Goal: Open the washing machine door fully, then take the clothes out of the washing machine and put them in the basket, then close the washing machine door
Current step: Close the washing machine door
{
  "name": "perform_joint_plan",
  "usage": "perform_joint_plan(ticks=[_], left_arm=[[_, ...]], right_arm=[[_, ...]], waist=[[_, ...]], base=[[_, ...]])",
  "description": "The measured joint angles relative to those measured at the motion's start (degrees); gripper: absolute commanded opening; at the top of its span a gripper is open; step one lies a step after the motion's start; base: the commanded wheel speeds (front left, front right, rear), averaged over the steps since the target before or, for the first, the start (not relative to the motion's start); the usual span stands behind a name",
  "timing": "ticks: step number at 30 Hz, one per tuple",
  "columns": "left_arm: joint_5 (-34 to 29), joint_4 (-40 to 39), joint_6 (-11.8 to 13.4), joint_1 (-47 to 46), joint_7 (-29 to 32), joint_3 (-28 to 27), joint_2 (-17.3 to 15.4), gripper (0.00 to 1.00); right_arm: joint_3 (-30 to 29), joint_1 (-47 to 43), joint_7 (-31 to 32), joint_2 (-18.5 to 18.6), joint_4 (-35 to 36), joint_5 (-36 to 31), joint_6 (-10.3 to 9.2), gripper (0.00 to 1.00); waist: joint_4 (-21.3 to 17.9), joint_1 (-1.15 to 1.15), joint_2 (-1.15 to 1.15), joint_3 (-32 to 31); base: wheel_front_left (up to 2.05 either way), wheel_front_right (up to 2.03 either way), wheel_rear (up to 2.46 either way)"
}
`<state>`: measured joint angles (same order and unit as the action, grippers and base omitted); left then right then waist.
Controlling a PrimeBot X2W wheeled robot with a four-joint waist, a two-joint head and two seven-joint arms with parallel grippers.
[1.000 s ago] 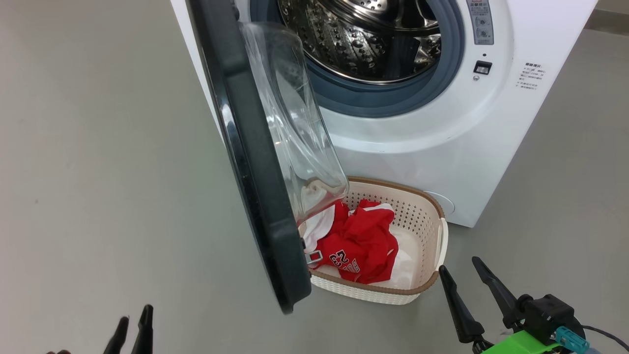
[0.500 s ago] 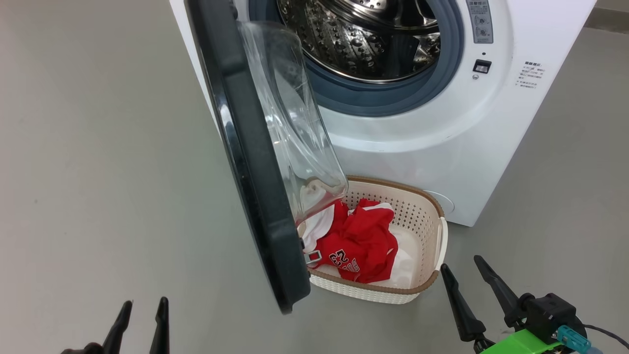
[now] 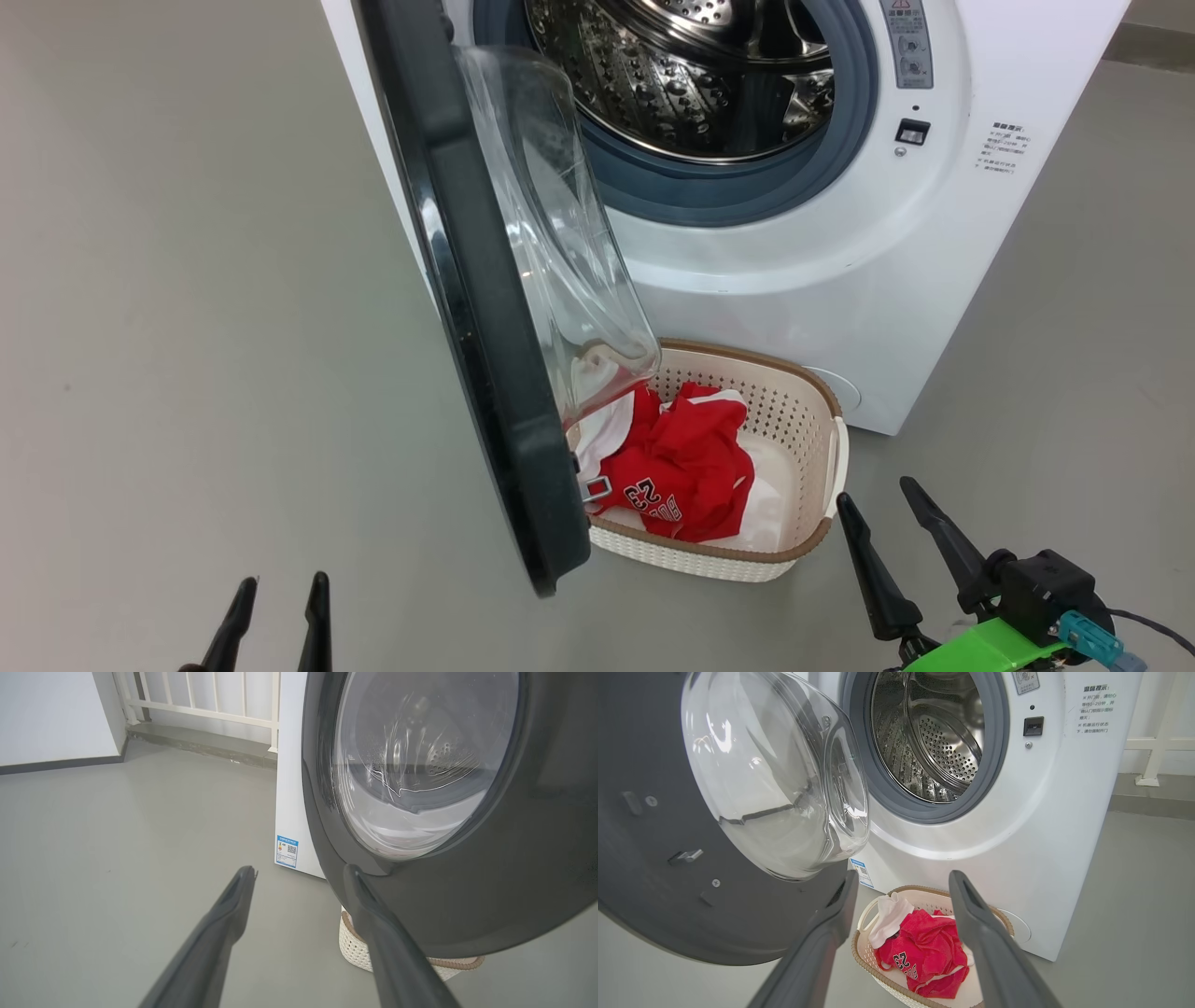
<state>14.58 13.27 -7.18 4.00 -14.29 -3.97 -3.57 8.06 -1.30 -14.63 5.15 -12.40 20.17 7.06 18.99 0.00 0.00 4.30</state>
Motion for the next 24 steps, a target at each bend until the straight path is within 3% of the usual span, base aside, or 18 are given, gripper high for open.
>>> perform_joint_plan(ticks=[9,10,11,12,14,18,21,24], left_arm=[[1.65,-0.48,0.00,0.31,0.00,-0.49,0.63,1.00],[3.86,-0.64,0.00,0.30,0.00,-0.81,0.76,0.52],[6.84,-0.69,0.00,0.29,0.00,-1.12,0.81,0.30],[10.16,-0.76,0.00,0.26,0.00,-1.27,0.81,0.00],[17.26,-1.22,0.00,0.19,-0.01,-1.27,0.82,0.00],[39.36,-3.22,0.00,-1.19,-0.01,-0.82,0.93,0.00],[54.66,-5.37,0.00,-1.69,-0.09,2.58,0.63,0.00],[69.23,-8.13,0.00,-1.66,5.97,6.15,-1.35,0.00]], right_arm=[[0.04,0.00,0.00,-0.01,-0.02,0.00,0.00,1.00],[0.05,0.00,0.00,-0.01,-0.02,0.00,0.00,1.00],[0.07,0.00,0.00,-0.01,-0.03,0.00,0.00,1.00],[0.07,0.00,0.00,-0.01,-0.03,0.00,0.00,1.00],[0.08,0.00,0.00,-0.01,-0.03,0.00,0.00,1.00],[0.13,0.00,0.00,-0.03,-0.05,0.00,0.00,1.00],[0.22,0.01,0.00,-0.05,-0.07,0.00,0.00,1.00],[0.34,0.03,0.00,-0.09,-0.08,0.00,0.00,1.00]], waist=[[-0.18,0.00,0.00,-0.24],[-0.18,0.00,0.00,-0.23],[-0.20,0.00,0.00,-0.22],[-0.21,0.00,0.00,-0.23],[-0.25,0.00,0.00,-0.23],[-0.44,0.00,0.00,-0.14],[-0.70,0.00,0.00,0.01],[-1.04,0.00,0.00,0.23]], base=[[0.00,0.00,0.00],[0.00,0.00,0.00],[0.00,0.00,0.00],[0.00,0.00,0.00],[0.00,0.00,0.00],[0.00,0.00,0.00],[0.00,0.00,0.00],[0.00,0.00,0.00]])
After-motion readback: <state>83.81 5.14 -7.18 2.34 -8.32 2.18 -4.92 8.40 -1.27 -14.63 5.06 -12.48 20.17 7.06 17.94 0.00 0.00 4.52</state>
